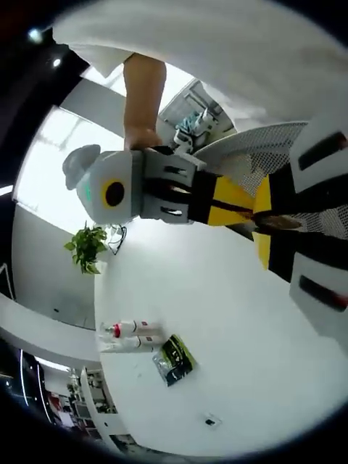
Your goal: Arrange the skincare products in the storage area until every visible bottle or jar stands upright without overlapping.
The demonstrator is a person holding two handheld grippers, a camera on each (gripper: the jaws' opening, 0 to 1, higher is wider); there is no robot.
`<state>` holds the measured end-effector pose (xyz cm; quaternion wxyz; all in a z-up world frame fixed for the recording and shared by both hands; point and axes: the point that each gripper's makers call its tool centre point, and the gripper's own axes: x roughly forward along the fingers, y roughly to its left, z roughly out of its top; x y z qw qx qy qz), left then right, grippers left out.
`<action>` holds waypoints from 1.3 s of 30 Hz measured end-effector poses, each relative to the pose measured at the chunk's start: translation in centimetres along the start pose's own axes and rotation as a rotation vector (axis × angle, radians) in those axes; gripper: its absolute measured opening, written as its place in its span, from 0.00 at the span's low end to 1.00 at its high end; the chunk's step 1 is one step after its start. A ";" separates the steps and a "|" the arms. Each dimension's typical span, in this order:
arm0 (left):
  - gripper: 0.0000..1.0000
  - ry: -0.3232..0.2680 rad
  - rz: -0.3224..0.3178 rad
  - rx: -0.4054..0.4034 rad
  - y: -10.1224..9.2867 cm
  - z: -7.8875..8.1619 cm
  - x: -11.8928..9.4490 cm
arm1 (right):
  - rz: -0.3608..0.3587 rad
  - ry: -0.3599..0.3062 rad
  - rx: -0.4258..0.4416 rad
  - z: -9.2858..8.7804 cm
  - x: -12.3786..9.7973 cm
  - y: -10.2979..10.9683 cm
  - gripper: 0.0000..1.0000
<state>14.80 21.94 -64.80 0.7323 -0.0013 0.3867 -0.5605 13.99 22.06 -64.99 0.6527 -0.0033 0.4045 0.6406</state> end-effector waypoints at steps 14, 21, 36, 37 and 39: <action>0.19 -0.286 0.037 -0.291 3.3 3.4 -2.2 | -0.084 -0.226 0.176 3.0 -1.8 -2.4 0.00; 0.22 -0.424 0.059 -0.451 4.7 3.6 -2.7 | -0.099 -0.361 0.284 4.7 -2.8 -3.7 0.00; 0.20 -0.550 -0.062 -0.626 3.8 5.6 -1.8 | 0.008 -0.700 0.522 9.2 -4.9 -5.0 0.00; 0.19 -0.554 -0.069 -0.633 3.8 5.7 -1.8 | 0.015 -0.709 0.531 9.3 -4.9 -5.0 0.00; 0.17 -0.567 -0.074 -0.639 3.9 6.0 -2.0 | 0.007 -0.708 0.535 9.2 -4.7 -5.2 0.00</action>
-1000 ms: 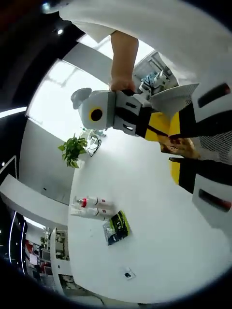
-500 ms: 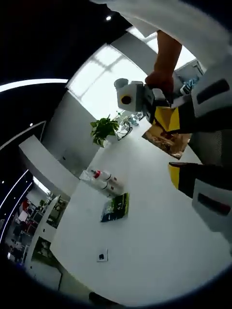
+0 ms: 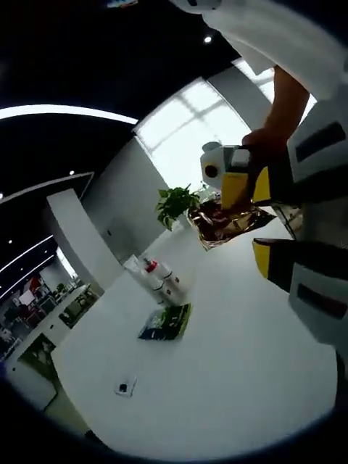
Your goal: Arrange the skincare products in the storage area until every visible bottle or jar stands upright without overlapping.
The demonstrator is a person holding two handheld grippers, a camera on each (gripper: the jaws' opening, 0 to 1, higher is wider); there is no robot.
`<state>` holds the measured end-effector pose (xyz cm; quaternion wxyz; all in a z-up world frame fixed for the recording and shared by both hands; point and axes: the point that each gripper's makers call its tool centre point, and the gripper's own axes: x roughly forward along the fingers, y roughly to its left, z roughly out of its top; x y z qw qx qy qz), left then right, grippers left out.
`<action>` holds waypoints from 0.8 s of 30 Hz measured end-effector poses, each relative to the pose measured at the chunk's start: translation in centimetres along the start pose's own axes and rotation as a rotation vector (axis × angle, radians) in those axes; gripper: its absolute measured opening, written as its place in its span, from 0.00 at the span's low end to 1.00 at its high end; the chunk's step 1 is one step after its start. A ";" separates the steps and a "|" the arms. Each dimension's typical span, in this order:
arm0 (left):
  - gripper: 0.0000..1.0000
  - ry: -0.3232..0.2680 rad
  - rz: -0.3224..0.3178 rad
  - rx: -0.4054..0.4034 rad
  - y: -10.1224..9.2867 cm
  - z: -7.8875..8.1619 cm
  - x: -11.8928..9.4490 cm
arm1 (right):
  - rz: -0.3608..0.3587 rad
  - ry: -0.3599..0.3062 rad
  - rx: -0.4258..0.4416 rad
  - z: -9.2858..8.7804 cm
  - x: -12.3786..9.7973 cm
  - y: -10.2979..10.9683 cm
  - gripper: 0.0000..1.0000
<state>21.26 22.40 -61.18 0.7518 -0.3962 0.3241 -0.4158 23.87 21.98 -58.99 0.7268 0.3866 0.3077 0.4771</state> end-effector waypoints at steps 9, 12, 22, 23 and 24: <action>0.02 0.031 -0.017 0.002 0.0 -0.1 -0.7 | -0.005 0.016 -0.001 -0.6 0.3 0.0 0.00; 0.02 0.042 -0.014 0.011 0.0 0.0 -0.9 | 0.000 0.017 -0.007 -0.7 0.3 0.1 0.00; 0.01 0.013 -0.005 -0.006 -0.1 1.2 -1.4 | 0.008 0.017 -0.013 -0.8 0.4 0.5 0.00; 0.01 0.009 -0.005 -0.012 0.0 1.4 -1.4 | 0.008 0.019 -0.013 -0.9 0.4 0.6 0.00; 0.01 0.004 -0.005 -0.016 0.0 1.5 -1.5 | 0.009 0.021 -0.011 -0.9 0.4 0.6 0.00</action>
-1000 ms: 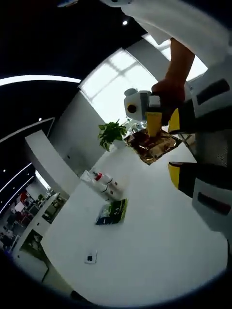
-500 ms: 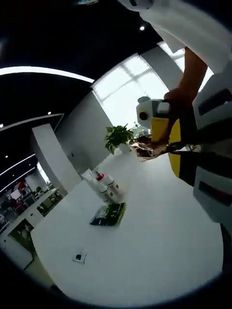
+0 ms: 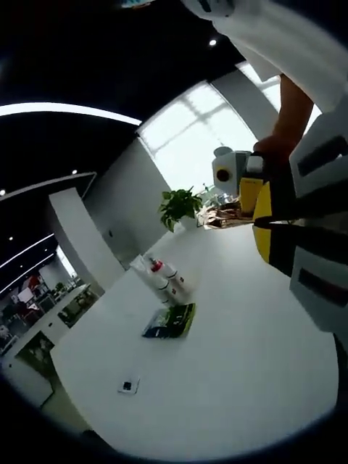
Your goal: Arrange the skincare products in the storage area until every visible bottle or jar stands upright without overlapping.
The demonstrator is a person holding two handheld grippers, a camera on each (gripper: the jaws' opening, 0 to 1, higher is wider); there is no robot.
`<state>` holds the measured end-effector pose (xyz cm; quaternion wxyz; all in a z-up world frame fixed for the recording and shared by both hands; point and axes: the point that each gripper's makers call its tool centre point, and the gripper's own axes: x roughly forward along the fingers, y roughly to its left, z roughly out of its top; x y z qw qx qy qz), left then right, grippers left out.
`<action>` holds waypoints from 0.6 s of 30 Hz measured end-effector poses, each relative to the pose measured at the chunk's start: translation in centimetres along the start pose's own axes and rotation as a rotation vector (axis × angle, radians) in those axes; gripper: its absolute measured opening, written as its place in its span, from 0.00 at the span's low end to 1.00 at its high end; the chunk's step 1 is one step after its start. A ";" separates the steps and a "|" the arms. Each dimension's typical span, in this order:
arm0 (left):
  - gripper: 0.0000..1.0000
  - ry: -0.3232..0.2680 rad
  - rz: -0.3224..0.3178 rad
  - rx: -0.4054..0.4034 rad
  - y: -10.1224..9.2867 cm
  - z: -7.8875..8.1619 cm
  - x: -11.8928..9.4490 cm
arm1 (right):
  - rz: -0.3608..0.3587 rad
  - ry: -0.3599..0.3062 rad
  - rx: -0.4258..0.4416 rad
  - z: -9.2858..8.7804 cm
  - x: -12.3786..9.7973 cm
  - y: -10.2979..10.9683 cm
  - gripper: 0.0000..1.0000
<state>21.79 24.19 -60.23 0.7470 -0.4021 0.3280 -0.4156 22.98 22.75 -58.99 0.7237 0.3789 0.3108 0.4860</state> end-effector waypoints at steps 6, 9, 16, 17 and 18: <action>0.01 -0.034 -0.005 -0.042 0.1 0.5 -0.3 | 0.000 0.010 0.008 -0.4 0.1 0.1 0.01; 0.01 -0.045 -0.002 -0.062 0.3 0.5 -0.6 | -0.006 0.016 0.009 -0.7 0.0 0.0 0.02; 0.01 -0.066 0.015 -0.107 1.0 0.7 -1.2 | -0.006 0.033 0.019 -1.4 -0.4 0.0 0.01; 0.01 -0.064 0.019 -0.104 1.1 0.6 -1.2 | -0.007 0.037 0.017 -1.5 -0.3 0.0 0.01; 0.01 -0.063 0.020 -0.106 1.1 0.5 -1.2 | -0.013 0.044 0.000 -1.6 -0.3 -0.1 0.00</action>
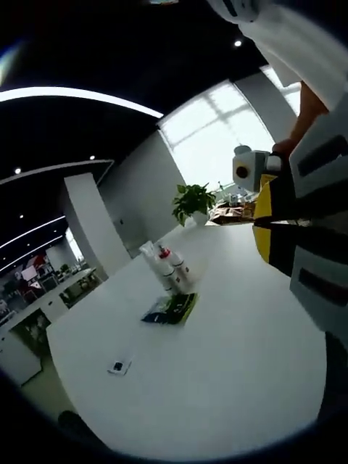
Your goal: Arrange the skincare products in the storage area until every visible bottle or jar stands upright without overlapping.
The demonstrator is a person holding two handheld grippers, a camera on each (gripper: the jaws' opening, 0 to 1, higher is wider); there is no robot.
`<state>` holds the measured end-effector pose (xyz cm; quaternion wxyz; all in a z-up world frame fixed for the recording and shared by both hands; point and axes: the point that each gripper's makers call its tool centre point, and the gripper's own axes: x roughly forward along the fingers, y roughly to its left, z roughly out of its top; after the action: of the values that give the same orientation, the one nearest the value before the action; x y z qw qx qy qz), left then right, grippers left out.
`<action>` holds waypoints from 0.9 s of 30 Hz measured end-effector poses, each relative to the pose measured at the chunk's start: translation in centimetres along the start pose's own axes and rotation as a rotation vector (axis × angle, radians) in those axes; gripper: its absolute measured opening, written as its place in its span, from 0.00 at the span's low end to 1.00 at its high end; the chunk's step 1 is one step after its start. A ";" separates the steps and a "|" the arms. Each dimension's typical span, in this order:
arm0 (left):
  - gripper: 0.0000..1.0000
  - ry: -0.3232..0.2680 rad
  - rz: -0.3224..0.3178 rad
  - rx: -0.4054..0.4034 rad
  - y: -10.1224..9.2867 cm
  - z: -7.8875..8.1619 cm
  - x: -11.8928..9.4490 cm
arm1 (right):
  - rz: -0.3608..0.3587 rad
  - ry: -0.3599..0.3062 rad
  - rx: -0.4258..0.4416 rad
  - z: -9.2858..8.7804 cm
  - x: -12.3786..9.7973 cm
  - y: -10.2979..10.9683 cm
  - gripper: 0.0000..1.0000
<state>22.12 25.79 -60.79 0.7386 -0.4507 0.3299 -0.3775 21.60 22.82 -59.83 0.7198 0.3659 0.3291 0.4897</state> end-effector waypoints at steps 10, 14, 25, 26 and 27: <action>0.15 0.037 0.122 0.165 1.9 -0.6 -0.3 | -0.008 -0.021 0.038 0.7 -0.2 -0.7 0.00; 0.19 0.092 0.222 0.276 3.6 -1.4 -1.7 | -0.010 -0.030 0.050 1.2 -0.2 -1.0 0.00; 0.23 0.425 0.642 0.951 10.8 -4.1 -6.8 | -0.008 -0.021 0.070 2.6 0.4 -1.4 0.00; 0.23 0.444 0.671 1.016 11.3 -4.1 -7.1 | -0.008 -0.017 0.071 2.7 0.5 -1.4 0.00; 0.21 0.460 0.683 1.061 11.7 -4.2 -7.2 | -0.006 -0.011 0.071 2.8 0.6 -1.4 0.00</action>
<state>18.07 33.82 -72.05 0.8488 0.1951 0.3730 -0.3199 24.74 22.49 -59.69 0.7096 0.3929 0.3435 0.4734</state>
